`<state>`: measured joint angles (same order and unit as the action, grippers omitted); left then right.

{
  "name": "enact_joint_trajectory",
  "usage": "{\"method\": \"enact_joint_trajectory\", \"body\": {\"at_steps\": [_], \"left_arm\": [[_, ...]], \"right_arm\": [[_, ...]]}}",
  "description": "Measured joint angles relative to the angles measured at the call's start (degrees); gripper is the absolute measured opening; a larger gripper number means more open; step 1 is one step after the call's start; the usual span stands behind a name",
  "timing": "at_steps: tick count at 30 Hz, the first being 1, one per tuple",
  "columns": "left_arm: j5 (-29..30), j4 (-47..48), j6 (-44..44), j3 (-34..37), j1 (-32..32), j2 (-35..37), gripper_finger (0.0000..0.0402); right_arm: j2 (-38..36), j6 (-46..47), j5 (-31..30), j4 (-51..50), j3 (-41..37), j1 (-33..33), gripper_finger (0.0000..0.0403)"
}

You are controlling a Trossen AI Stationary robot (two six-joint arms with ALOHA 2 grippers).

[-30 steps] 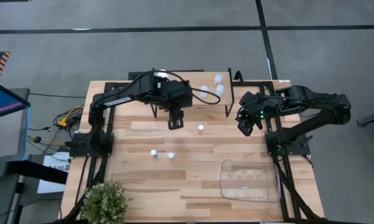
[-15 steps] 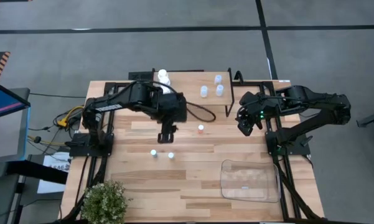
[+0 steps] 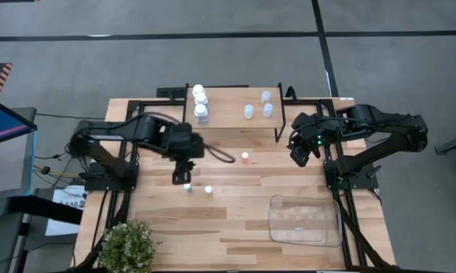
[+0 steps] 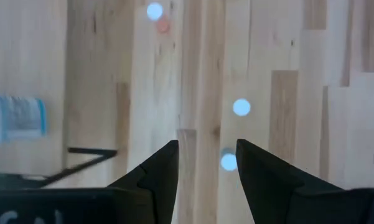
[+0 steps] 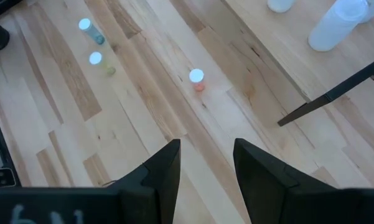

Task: Pick and place medicine bottles onto shelf by color
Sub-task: Put the blue pill bottle on the shelf

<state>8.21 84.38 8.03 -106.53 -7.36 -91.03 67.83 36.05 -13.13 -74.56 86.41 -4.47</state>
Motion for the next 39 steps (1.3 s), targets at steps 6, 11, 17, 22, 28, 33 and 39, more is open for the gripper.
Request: {"method": "enact_joint_trajectory", "body": {"at_steps": [6,11,17,22,28,33,39], "left_arm": [[-0.29,-11.93,5.40,17.04,-2.95,9.14,0.0146],[-0.72,-16.81,10.53,26.95,-4.89,11.90,0.0148],[-4.70,-16.75,12.71,35.39,-6.25,11.90,0.0184],[-4.92,-18.31,13.99,40.21,-7.29,11.87,0.0226],[-4.88,-23.51,14.52,47.14,-8.54,11.87,0.0253],[-3.07,-30.78,15.72,53.36,-9.26,11.87,0.0252],[0.09,-36.59,15.48,57.44,-9.26,11.85,0.0249]], "right_arm": [[-0.02,0.00,0.04,0.00,0.00,0.00,0.0173],[0.00,0.00,0.04,0.02,0.00,0.00,0.0173],[0.00,0.00,0.07,0.00,0.00,0.00,0.0173],[-0.02,0.00,0.09,0.02,0.00,0.00,0.0173],[0.00,0.03,0.10,0.01,0.00,0.00,0.0173],[0.00,0.03,0.11,0.02,0.00,0.00,0.0173],[-0.02,0.00,0.11,0.00,0.00,0.00,0.0173]]}}
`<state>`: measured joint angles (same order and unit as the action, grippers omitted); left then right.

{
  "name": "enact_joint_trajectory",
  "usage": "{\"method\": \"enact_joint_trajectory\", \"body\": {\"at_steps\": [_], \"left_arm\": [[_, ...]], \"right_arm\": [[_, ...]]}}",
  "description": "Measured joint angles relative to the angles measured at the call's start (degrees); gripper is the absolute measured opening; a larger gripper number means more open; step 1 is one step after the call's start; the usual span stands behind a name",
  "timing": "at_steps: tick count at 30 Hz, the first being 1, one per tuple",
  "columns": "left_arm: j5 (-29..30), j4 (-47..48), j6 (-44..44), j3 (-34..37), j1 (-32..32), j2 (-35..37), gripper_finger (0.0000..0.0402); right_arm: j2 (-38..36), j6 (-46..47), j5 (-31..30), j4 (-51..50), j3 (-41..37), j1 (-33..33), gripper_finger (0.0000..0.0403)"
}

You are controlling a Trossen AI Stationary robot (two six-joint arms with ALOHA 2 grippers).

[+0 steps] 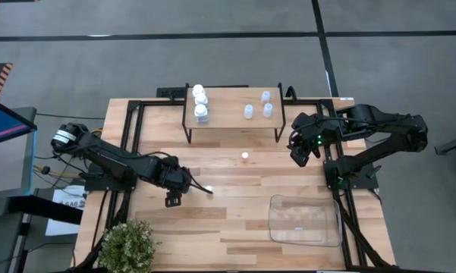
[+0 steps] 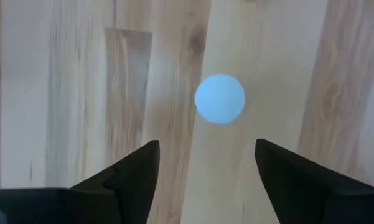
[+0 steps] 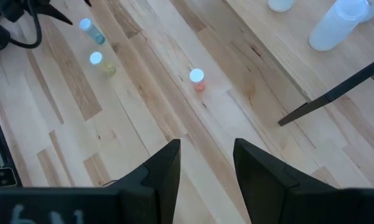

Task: Pick and place medicine bottles onto shelf by color
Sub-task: Put the blue pill bottle on the shelf

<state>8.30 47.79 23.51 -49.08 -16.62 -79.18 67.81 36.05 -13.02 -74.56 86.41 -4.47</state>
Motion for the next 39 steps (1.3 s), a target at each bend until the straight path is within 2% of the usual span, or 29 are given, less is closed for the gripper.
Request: {"method": "enact_joint_trajectory", "body": {"at_steps": [6,16,20,31,39], "left_arm": [[-0.79,-2.73,-0.09,2.43,-0.02,-1.16,0.0249],[-0.44,-8.79,-0.31,2.52,-0.02,-1.62,0.0249],[1.18,-8.49,-0.33,2.52,-0.02,-1.61,0.0248],[1.17,-6.86,-0.42,2.50,-0.02,-1.60,0.0249],[1.17,-6.75,-3.98,2.50,0.09,-1.60,0.0249]], "right_arm": [[0.01,-0.32,0.00,0.00,0.00,0.00,0.0173],[0.02,-0.47,0.00,0.02,0.00,0.00,0.0173],[0.01,-0.48,0.00,0.00,0.00,0.00,0.0173],[0.00,-0.50,0.00,0.00,0.00,0.00,0.0173],[0.00,-0.50,0.00,0.02,0.00,0.00,0.0173]]}}
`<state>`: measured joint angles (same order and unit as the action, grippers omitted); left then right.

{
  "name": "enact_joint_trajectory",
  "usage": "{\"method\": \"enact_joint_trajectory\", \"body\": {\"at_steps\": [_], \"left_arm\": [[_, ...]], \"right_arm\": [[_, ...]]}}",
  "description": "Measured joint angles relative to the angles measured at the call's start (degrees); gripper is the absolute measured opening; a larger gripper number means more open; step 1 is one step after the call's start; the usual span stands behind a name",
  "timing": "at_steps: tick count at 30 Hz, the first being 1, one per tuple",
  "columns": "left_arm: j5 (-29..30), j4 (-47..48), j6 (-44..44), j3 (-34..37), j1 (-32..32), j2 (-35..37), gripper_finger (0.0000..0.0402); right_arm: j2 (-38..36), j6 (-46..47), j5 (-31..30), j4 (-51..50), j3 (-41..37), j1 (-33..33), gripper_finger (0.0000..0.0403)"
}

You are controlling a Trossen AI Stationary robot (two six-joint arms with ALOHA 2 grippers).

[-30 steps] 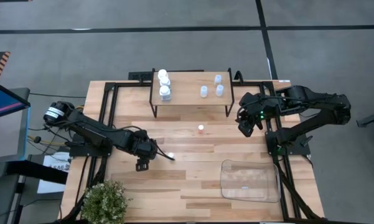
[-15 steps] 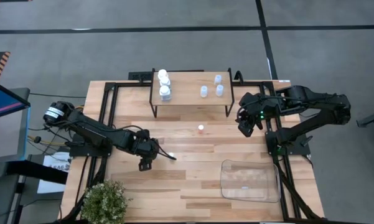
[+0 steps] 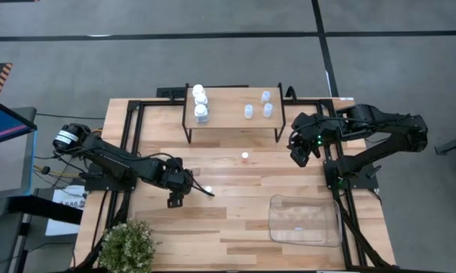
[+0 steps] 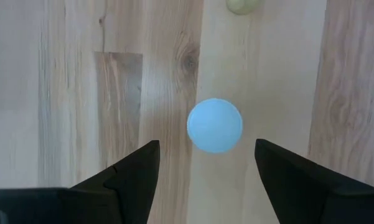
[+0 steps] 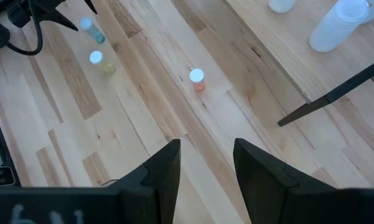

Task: Pick and place medicine bottles onto shelf by color
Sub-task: Put the blue pill bottle on the shelf

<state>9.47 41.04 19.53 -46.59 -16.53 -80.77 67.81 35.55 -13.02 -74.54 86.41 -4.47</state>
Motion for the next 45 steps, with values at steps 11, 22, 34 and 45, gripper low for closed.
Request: {"method": "enact_joint_trajectory", "body": {"at_steps": [11,22,34,45], "left_arm": [[0.04,-2.31,-2.84,-0.13,0.20,-1.31,0.0243],[0.50,-3.87,-1.62,-0.24,0.44,-4.26,0.0209],[0.44,-5.91,-1.98,-0.28,0.44,-4.26,0.0199],[-1.94,-1.31,-1.90,-4.37,1.31,-4.31,0.0075]], "right_arm": [[0.01,-0.21,-0.02,-0.02,0.00,0.00,0.0173],[0.00,-0.15,-0.02,-0.11,0.00,0.00,0.0173],[0.01,0.00,-0.02,-0.11,0.00,0.02,0.0173],[0.01,-0.02,-0.02,-0.11,0.00,0.02,0.0173]]}}
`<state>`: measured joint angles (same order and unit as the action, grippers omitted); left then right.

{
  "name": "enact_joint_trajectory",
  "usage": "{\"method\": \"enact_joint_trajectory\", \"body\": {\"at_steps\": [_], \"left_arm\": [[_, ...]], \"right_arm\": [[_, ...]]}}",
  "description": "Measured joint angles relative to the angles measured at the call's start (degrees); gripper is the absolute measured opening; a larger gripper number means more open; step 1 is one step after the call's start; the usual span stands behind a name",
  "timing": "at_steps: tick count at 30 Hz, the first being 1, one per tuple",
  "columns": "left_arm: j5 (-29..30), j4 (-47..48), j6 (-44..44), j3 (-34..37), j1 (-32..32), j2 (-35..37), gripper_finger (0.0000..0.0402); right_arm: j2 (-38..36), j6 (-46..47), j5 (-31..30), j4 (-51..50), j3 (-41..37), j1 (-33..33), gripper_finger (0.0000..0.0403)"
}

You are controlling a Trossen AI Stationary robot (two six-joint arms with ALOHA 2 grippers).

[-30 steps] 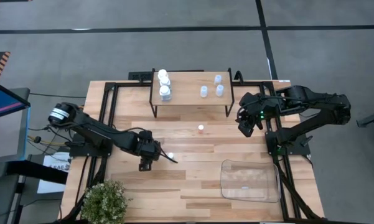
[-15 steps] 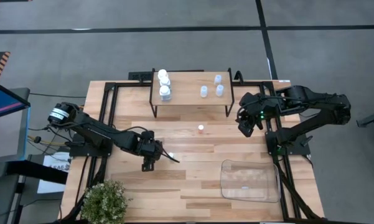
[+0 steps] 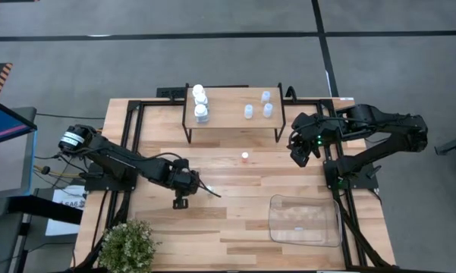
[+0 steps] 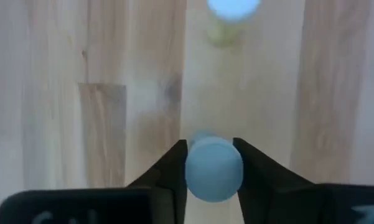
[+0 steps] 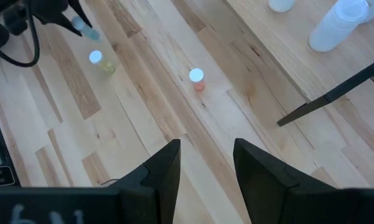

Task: Pick and place medicine bottles onto shelf by color
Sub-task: Put the blue pill bottle on the shelf

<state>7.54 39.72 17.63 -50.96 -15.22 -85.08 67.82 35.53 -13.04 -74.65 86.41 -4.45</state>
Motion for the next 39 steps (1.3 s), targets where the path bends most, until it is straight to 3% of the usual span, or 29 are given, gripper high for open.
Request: {"method": "enact_joint_trajectory", "body": {"at_steps": [7,14,23,27,33,39], "left_arm": [[-0.07,11.00,-3.53,-15.46,6.83,0.00,0.0073],[3.79,12.34,-13.44,-31.01,18.63,-1.84,0.0073],[3.36,16.05,-24.99,-55.00,31.59,-17.37,0.0073],[0.02,19.44,-27.85,-64.23,35.37,-24.23,0.0072],[-2.49,24.26,-30.21,-70.34,39.68,-31.21,0.0074],[-3.57,25.83,-32.06,-70.80,41.38,-34.03,0.0073]], "right_arm": [[0.00,0.00,-0.01,0.02,0.00,0.00,0.0173],[0.00,0.02,-0.02,0.11,0.00,-0.01,0.0173],[0.00,0.02,-0.02,0.17,0.00,0.00,0.0173],[0.01,0.02,-0.02,0.15,0.00,-0.02,0.0173],[-0.01,0.02,-0.02,0.15,0.00,-0.02,0.0173],[0.00,0.02,-0.02,0.13,0.00,-0.02,0.0173]]}}
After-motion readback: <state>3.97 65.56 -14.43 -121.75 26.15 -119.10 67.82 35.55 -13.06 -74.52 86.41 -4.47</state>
